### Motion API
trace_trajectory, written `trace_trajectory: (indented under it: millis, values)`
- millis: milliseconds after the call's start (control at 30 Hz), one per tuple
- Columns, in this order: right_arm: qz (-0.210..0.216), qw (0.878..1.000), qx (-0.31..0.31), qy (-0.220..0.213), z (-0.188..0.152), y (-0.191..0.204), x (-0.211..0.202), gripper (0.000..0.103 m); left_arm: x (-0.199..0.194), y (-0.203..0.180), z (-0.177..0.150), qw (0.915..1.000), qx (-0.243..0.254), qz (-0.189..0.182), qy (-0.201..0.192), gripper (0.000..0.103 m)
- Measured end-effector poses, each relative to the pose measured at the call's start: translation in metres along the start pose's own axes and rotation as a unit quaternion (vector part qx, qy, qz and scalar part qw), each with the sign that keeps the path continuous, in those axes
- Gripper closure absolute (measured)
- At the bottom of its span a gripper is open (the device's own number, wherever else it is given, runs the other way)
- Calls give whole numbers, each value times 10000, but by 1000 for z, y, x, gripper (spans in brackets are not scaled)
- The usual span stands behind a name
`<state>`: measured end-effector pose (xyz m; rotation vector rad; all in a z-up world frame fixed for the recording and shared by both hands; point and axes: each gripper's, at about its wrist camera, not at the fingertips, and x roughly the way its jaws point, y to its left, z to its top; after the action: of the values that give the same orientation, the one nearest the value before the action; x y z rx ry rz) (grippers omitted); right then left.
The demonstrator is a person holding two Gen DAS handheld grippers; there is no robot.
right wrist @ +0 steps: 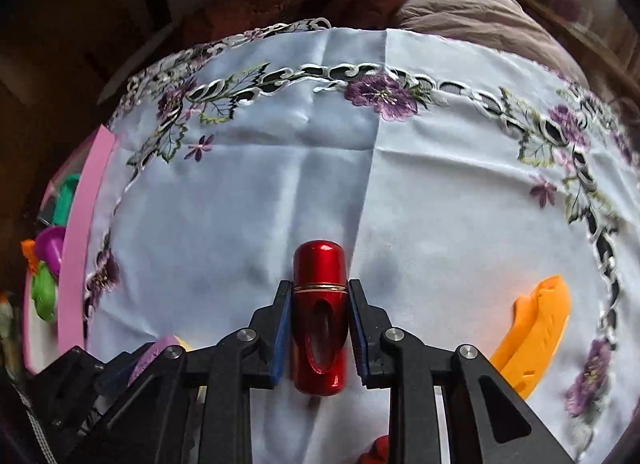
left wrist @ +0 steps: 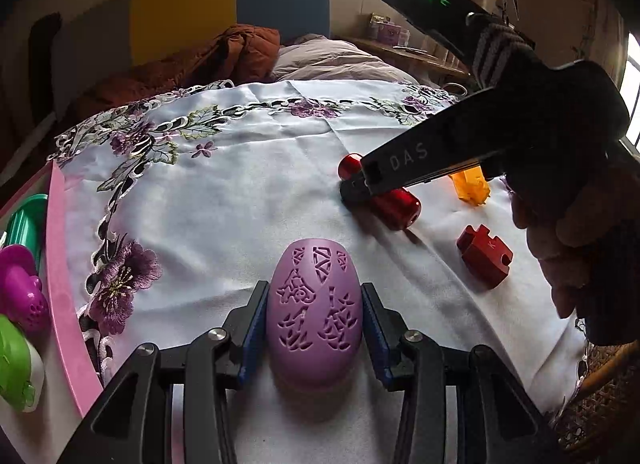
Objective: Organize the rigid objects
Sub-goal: 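Carry the purple oval into the tray and open the left gripper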
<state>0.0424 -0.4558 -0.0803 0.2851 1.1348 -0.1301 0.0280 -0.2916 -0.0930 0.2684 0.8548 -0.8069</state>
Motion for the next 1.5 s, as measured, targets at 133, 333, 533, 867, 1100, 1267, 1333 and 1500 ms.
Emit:
trace_trajectory:
  millis: [133, 333, 533, 867, 1100, 1267, 1333, 1500]
  values:
    - [19, 10000, -91, -36, -6, 0, -1, 76, 0, 0, 0, 10000, -3, 3, 22, 59]
    - [-44, 9996, -248, -123, -2, 9, 4, 76, -6, 1, 2, 9998, -112, 23, 134, 59]
    - [-24, 9995, -269, -151, 6, 14, 13, 76, -27, 5, 3, 9996, -277, -64, 31, 59]
    - [-121, 9990, -403, -181, 6, 17, 12, 76, -86, 25, 7, 9962, -789, -96, -345, 59]
    - [-242, 9978, -574, -223, 6, 21, 13, 76, -125, 69, -5, 9894, -1278, 383, -573, 59]
    - [-286, 9973, -636, -244, 6, 23, 13, 76, -143, 110, -22, 9796, -1749, 786, -605, 59]
    - [-308, 9970, -664, -251, 5, 23, 13, 76, -149, 125, -30, 9748, -1947, 913, -589, 59]
    - [-324, 9967, -698, -253, 6, 24, 13, 76, -163, 159, -49, 9625, -2312, 1297, -574, 59]
